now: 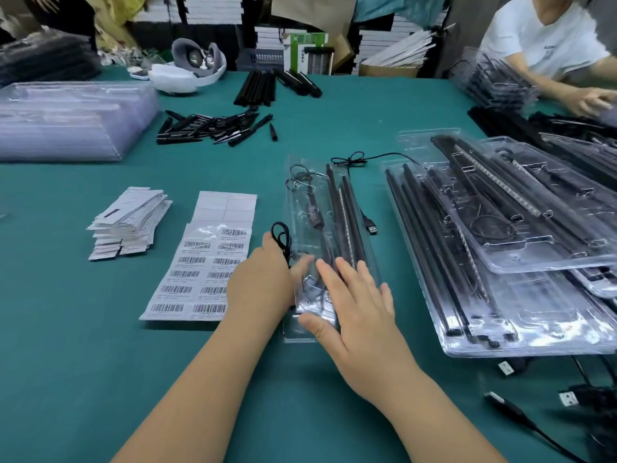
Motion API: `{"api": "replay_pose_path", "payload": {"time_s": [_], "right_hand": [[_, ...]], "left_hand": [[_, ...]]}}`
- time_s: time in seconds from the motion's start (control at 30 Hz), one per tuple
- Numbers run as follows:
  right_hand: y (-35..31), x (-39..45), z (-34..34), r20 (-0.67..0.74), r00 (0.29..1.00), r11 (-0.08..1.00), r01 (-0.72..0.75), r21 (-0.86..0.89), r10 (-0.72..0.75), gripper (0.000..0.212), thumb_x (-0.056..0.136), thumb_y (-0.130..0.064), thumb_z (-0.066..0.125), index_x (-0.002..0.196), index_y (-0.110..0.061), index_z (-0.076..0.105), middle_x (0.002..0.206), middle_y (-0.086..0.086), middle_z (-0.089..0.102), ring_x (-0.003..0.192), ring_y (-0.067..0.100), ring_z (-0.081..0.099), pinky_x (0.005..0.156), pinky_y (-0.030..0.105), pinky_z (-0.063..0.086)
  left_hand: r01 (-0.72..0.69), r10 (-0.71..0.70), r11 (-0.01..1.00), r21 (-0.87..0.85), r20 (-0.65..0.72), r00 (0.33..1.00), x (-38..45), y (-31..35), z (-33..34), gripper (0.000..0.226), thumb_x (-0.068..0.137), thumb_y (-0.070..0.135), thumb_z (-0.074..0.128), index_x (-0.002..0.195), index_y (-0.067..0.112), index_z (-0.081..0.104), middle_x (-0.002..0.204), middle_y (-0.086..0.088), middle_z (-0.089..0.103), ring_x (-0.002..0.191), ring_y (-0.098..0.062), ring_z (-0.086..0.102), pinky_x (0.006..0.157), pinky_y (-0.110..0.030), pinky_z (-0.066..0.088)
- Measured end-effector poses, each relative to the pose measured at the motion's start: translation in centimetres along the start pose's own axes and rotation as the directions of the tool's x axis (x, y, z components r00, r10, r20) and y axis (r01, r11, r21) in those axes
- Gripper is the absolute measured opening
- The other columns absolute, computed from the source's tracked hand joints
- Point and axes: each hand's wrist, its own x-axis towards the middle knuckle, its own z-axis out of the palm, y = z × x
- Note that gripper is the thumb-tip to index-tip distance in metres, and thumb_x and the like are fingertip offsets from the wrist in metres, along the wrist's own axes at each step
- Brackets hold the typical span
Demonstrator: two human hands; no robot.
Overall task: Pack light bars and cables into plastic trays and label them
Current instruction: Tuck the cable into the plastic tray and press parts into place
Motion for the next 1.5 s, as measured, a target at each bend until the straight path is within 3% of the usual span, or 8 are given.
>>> {"api": "replay_pose_path", "payload": {"time_s": [0.33, 0.53, 0.8, 0.93, 1.07, 1.2, 1.33, 1.5], "right_hand": [[-0.1, 0.1, 0.1, -0.016, 1.000, 1.000, -0.021, -0.014, 0.020, 0.077, 0.072, -0.076, 0.000, 0.143, -0.047, -0.008, 0.156, -0.014, -0.007, 0.141, 0.009, -0.019, 0.112, 0.042, -0.014], [-0.3, 0.1, 0.4, -0.009, 1.000, 0.997, -0.021, -0.080, 0.020, 0.082, 0.073, -0.078, -0.004, 0.146, -0.042, -0.006, 0.156, -0.013, -0.009, 0.141, 0.012, -0.021, 0.112, 0.044, -0.013], [-0.2, 0.0, 0.4, -0.031, 0.999, 0.998, -0.030, -0.049, 0.028, 0.082, 0.073, -0.081, -0.002, 0.146, -0.044, -0.003, 0.156, -0.014, -0.006, 0.141, 0.010, -0.019, 0.112, 0.045, -0.012], [-0.1, 0.1, 0.3, -0.029, 0.999, 0.998, -0.028, -0.049, 0.027, 0.081, 0.071, -0.077, -0.004, 0.146, -0.045, -0.002, 0.156, -0.015, -0.005, 0.141, 0.010, -0.019, 0.113, 0.045, -0.011], [-0.4, 0.1, 0.4, 0.002, 1.000, 0.995, -0.031, -0.097, 0.031, 0.083, 0.075, -0.082, -0.004, 0.147, -0.041, -0.001, 0.157, -0.012, -0.007, 0.141, 0.013, -0.020, 0.112, 0.047, -0.013], [-0.6, 0.1, 0.2, 0.017, 0.999, 0.993, -0.029, -0.116, 0.031, 0.086, 0.068, -0.075, -0.007, 0.147, -0.042, -0.003, 0.157, -0.011, -0.007, 0.142, 0.015, -0.020, 0.112, 0.047, -0.013], [-0.7, 0.1, 0.1, 0.039, 0.999, 0.988, -0.025, -0.155, 0.031, 0.086, 0.067, -0.074, -0.007, 0.147, -0.041, -0.005, 0.157, -0.011, -0.010, 0.141, 0.016, -0.021, 0.111, 0.048, -0.014], [-0.8, 0.2, 0.3, 0.037, 0.999, 0.984, -0.012, -0.178, 0.019, 0.086, 0.068, -0.073, -0.005, 0.147, -0.041, -0.005, 0.157, -0.010, -0.009, 0.142, 0.019, -0.018, 0.111, 0.049, -0.013]], "left_hand": [[-0.286, 0.258, 0.932, 0.222, 0.147, 0.955, -0.4, 0.1, -1.2, 0.032, 0.102, 0.034, 0.028, 0.120, 0.011, 0.041, 0.093, -0.003, 0.029, 0.073, -0.023, 0.042, 0.060, -0.034, 0.035], [-0.175, 0.177, 0.980, 0.099, -0.007, 0.984, -1.0, -0.1, -0.5, 0.071, 0.093, 0.021, 0.037, 0.151, 0.006, -0.001, 0.139, -0.009, 0.030, 0.121, -0.025, 0.039, 0.088, -0.031, 0.037], [-0.323, 0.324, 0.946, -0.026, 0.062, 0.944, -2.0, -0.9, 0.3, 0.091, 0.078, 0.074, 0.012, 0.152, 0.021, 0.011, 0.153, 0.000, 0.017, 0.135, -0.017, 0.010, 0.110, -0.038, 0.010], [-0.366, 0.385, 0.917, -0.162, 0.107, 0.917, -1.4, -1.0, -0.1, 0.082, 0.077, 0.068, 0.030, 0.148, 0.029, 0.024, 0.151, 0.005, 0.029, 0.141, -0.012, 0.013, 0.117, -0.042, 0.002], [-0.468, 0.536, 0.823, -0.321, 0.171, 0.827, -1.3, -1.3, -0.4, 0.083, 0.089, 0.037, 0.057, 0.153, 0.019, 0.008, 0.144, -0.004, 0.035, 0.140, -0.017, 0.024, 0.117, -0.035, -0.009], [-0.583, 0.585, 0.810, -0.064, 0.140, 0.799, -1.9, -1.5, 0.4, 0.068, 0.099, 0.035, 0.038, 0.152, 0.030, -0.005, 0.152, -0.007, 0.007, 0.140, -0.013, -0.001, 0.117, -0.038, -0.009], [-0.610, 0.606, 0.789, -0.072, 0.249, 0.755, -1.3, -1.9, 0.8, 0.061, 0.101, 0.041, 0.026, 0.151, 0.030, -0.008, 0.155, 0.011, -0.025, 0.145, -0.015, -0.020, 0.115, -0.033, -0.017], [-0.584, 0.593, 0.805, -0.105, 0.192, 0.782, -1.6, -1.9, 1.0, 0.074, 0.086, 0.065, 0.017, 0.151, 0.031, 0.012, 0.159, 0.016, -0.007, 0.146, -0.012, -0.007, 0.116, -0.033, -0.011]]}}
